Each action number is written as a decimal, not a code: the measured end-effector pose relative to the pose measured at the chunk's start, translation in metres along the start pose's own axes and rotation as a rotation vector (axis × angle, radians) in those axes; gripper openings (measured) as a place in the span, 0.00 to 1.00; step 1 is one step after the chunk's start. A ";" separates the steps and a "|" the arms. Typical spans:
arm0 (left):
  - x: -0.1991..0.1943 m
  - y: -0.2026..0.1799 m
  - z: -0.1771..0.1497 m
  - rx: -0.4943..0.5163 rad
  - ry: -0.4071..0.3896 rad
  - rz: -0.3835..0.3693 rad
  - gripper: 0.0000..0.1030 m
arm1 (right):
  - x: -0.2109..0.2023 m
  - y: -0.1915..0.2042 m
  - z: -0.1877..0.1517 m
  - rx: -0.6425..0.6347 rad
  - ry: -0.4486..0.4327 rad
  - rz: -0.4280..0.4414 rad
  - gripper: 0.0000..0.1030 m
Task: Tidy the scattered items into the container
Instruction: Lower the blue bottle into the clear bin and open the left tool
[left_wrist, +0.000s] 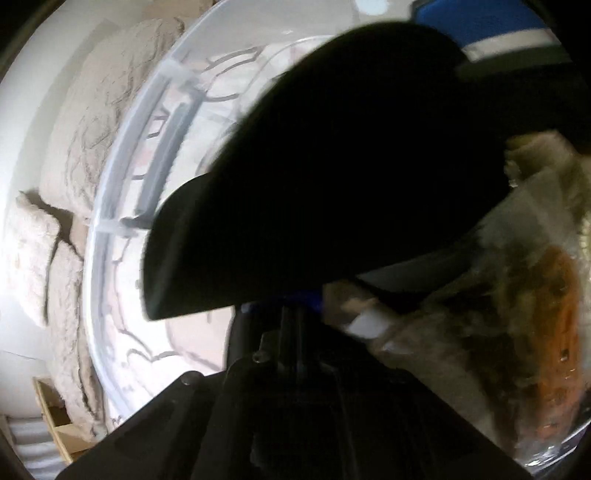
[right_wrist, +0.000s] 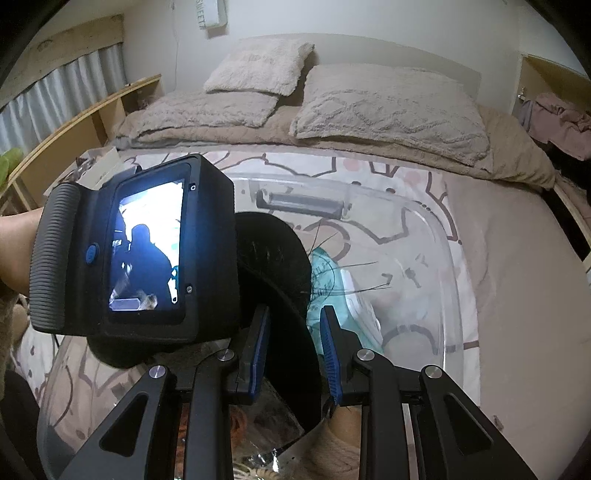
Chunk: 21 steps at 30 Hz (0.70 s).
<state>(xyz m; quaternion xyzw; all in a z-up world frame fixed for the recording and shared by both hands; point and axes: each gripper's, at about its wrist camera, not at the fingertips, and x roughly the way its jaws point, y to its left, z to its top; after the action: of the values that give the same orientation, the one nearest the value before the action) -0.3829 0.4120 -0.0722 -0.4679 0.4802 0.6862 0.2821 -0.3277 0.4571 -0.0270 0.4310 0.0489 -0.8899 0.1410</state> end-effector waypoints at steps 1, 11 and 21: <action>-0.002 0.000 0.000 0.003 -0.007 0.011 0.01 | -0.001 0.000 0.000 0.001 -0.001 0.001 0.25; -0.025 0.012 -0.004 -0.104 -0.089 0.055 0.01 | 0.000 -0.002 0.000 0.016 -0.004 0.016 0.25; -0.105 0.031 -0.055 -0.337 -0.333 0.034 0.24 | -0.003 0.018 -0.004 -0.036 -0.003 0.031 0.25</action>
<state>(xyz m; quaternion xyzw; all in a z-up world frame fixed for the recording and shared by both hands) -0.3463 0.3563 0.0309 -0.3805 0.3135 0.8290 0.2640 -0.3179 0.4408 -0.0268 0.4277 0.0581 -0.8872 0.1628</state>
